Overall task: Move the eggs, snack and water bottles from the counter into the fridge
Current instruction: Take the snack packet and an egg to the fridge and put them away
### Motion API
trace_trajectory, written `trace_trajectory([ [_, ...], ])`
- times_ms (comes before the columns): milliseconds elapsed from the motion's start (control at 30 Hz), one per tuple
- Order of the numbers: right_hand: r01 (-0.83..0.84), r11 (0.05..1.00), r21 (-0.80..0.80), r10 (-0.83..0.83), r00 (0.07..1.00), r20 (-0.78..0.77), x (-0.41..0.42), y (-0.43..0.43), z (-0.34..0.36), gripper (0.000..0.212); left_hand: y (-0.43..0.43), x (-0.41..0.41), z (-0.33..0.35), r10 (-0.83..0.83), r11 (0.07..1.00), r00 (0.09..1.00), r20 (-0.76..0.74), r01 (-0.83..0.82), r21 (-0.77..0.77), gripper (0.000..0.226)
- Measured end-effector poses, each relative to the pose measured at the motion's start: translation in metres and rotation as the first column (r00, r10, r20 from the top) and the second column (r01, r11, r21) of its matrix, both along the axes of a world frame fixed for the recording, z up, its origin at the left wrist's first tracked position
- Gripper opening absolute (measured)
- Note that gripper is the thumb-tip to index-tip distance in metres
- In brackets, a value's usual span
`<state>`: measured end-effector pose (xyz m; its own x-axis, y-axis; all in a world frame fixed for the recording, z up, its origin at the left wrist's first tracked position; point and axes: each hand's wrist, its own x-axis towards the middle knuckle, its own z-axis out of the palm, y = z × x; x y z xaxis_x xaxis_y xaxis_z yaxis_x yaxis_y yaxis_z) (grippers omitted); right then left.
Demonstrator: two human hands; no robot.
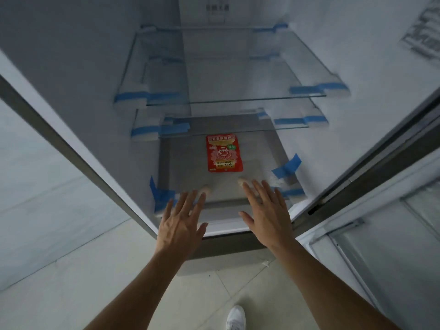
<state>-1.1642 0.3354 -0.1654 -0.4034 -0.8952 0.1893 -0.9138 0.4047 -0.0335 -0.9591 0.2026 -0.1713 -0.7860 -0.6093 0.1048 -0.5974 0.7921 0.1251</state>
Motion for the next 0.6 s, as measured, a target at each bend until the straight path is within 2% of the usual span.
trace_trajectory([
  [333,-0.006,0.984,-0.177,-0.002,0.999,-0.042,0.057,0.035,0.082,0.069,0.045,0.033,0.093,-0.048,0.996,0.995,-0.092,0.04,-0.082,0.071],
  [600,0.087,0.969,-0.23,-0.098,0.994,-0.038,0.073,0.064,0.1,0.065,0.062,0.013,0.116,-0.15,0.986,0.983,-0.109,0.14,-0.092,0.07],
])
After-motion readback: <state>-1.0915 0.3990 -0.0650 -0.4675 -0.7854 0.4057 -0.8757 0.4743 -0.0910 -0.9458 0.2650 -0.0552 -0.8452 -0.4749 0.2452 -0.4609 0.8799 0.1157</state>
